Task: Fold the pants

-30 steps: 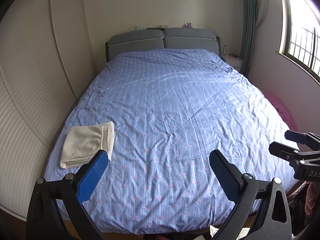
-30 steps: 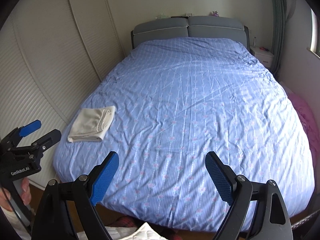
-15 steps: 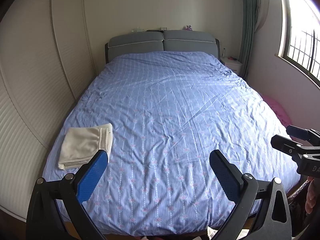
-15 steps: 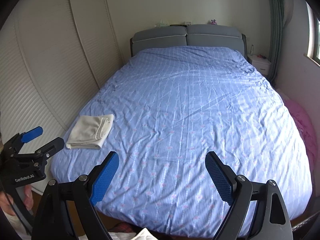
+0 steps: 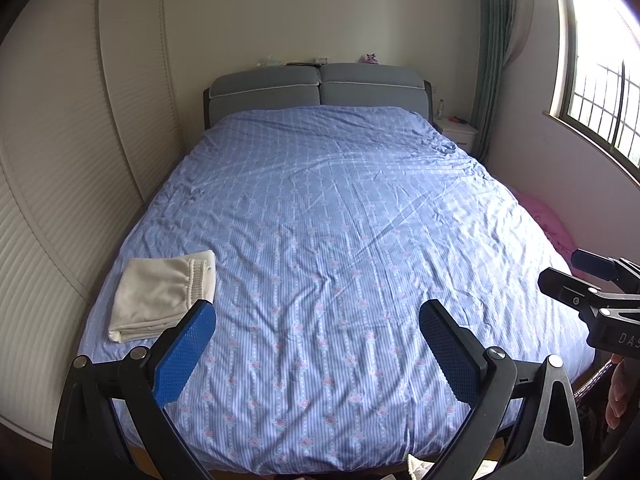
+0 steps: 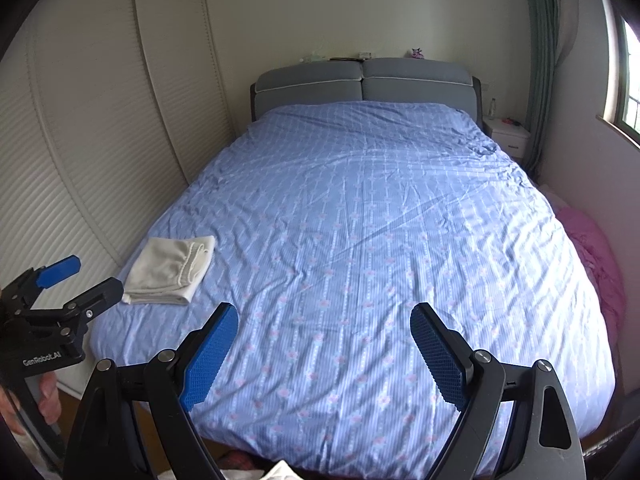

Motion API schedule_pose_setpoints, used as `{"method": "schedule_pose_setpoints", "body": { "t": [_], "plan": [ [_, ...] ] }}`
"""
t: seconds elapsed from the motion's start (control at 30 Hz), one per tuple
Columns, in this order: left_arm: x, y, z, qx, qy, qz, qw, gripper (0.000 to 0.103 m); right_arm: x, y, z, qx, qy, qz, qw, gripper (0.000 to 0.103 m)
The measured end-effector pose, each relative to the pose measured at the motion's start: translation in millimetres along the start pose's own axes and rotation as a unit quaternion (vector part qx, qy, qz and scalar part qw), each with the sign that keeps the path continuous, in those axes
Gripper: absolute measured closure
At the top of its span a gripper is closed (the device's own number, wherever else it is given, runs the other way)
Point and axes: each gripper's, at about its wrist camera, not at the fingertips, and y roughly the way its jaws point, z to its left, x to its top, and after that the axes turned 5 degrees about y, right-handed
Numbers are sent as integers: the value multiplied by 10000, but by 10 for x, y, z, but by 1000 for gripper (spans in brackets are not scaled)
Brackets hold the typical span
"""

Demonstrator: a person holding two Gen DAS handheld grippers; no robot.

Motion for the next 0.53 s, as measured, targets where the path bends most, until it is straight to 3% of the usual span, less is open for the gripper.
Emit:
{"method": "schedule_pose_setpoints", "body": {
  "t": [0.53],
  "plan": [
    [70, -99, -79, 121, 107, -265, 9995, 0, -13, -88, -80, -187, 119, -198, 9996, 14]
  ]
}}
